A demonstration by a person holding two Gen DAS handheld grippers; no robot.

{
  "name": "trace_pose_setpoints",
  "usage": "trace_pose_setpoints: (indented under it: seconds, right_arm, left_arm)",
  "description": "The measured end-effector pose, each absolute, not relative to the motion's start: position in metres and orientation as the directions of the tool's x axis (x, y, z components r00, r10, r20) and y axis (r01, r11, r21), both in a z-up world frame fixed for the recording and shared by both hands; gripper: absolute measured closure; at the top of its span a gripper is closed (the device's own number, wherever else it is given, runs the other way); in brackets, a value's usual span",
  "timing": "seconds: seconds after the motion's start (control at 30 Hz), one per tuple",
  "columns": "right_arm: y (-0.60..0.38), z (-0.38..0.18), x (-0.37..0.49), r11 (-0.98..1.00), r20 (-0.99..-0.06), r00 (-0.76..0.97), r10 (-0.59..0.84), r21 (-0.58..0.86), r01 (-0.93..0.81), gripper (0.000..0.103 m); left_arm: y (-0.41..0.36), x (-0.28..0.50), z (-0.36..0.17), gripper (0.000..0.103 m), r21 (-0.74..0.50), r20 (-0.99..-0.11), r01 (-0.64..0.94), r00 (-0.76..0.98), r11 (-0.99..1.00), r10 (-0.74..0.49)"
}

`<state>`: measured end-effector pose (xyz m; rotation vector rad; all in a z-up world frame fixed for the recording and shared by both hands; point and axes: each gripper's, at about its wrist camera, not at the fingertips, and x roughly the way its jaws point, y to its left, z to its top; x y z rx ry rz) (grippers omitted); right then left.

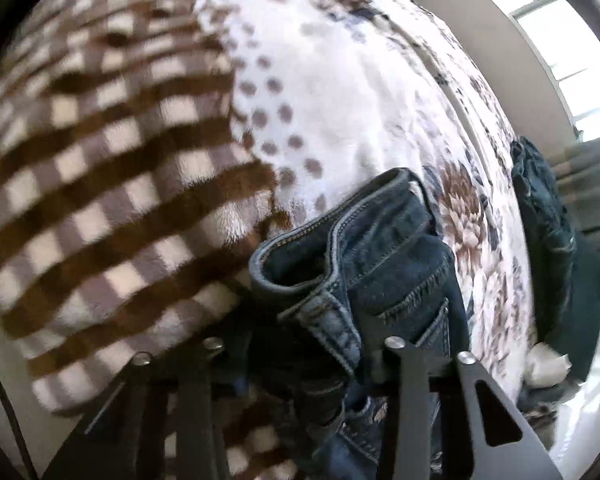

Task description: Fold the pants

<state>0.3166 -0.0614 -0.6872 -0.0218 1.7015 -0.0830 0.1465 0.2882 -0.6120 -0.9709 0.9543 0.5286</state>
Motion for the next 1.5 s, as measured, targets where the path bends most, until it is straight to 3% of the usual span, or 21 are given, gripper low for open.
trace_pose_setpoints:
  seconds: [0.2, 0.5, 0.9, 1.07, 1.2, 1.5]
  right_arm:
    - [-0.074, -0.665, 0.312, 0.991, -0.989, -0.064, -0.136, -0.136, -0.019, 0.025]
    - [-0.118, -0.649, 0.317, 0.996, -0.995, -0.046, -0.091, -0.090, -0.019, 0.025]
    - [-0.202, -0.649, 0.312, 0.997, -0.996, -0.054, -0.069, -0.071, 0.033, 0.025]
    - [-0.261, -0.647, 0.304, 0.993, -0.997, -0.052, -0.052, -0.057, 0.102, 0.025]
    - [-0.314, -0.651, 0.295, 0.986, -0.995, -0.065, -0.081, -0.090, 0.144, 0.025]
    - [-0.428, -0.681, 0.266, 0.939, -0.967, -0.159, -0.200, -0.236, 0.251, 0.025]
  left_arm:
    - [0.254, 0.152, -0.559, 0.076, -0.326, -0.866, -0.708, 0.490, 0.627, 0.103]
    - [0.198, 0.156, -0.498, 0.078, -0.209, -0.824, -0.633, 0.525, 0.746, 0.214]
    - [0.061, 0.190, -0.440, 0.082, -0.142, -0.768, -0.350, 0.629, 0.926, 0.120]
    - [-0.017, 0.203, -0.446, 0.083, -0.147, -0.796, -0.187, 0.605, 0.971, -0.003]
    - [-0.098, 0.215, -0.483, 0.084, -0.099, -0.849, -0.033, 0.524, 0.994, -0.067]
    - [-0.183, 0.224, -0.591, 0.084, 0.105, -0.942, 0.139, 0.332, 0.985, 0.053]
